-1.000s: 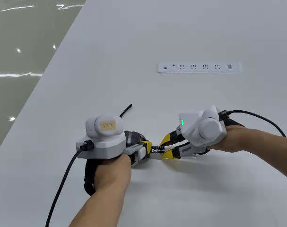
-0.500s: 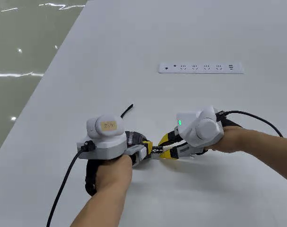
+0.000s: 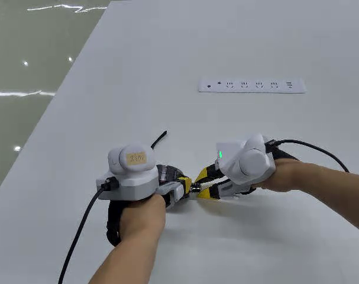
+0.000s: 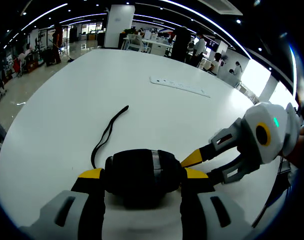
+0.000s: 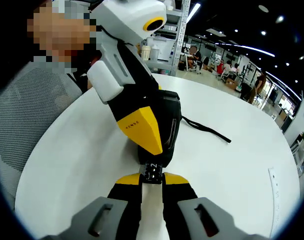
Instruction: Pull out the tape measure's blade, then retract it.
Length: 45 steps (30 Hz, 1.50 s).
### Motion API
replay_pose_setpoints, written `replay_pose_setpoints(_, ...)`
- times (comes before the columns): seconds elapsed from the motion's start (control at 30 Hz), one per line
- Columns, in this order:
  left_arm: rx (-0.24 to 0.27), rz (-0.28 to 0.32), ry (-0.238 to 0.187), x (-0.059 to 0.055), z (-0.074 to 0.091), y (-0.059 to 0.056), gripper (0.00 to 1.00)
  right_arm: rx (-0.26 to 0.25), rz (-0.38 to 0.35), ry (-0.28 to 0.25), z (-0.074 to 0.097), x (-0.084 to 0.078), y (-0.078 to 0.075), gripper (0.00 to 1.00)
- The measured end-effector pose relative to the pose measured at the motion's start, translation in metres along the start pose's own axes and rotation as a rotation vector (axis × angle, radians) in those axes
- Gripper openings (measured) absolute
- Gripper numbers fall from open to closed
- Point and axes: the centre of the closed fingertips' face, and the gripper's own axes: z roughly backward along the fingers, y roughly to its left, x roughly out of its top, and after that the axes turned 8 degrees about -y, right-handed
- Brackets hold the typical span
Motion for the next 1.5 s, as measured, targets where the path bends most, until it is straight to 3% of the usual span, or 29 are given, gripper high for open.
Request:
replay_pose_setpoints(0.9, -0.004, 0.007, -0.002, -0.0001, 0.0011, -0.0004, 0.57, -0.008, -0.009, 0.014, -0.0073, 0.0039, -0.0013, 0.15)
replay_pose_setpoints(1.3, -0.012, -0.055, 0.017, -0.0045, 0.0009, -0.0055, 0.58, -0.011, -0.009, 0.044, -0.0098, -0.0016, 0.004, 0.15)
replay_pose_setpoints(1.5, -0.015, -0.052, 0.017, -0.004, 0.0015, -0.0045, 0.58, -0.015, -0.006, 0.039, -0.0095, -0.0014, 0.0025, 0.15)
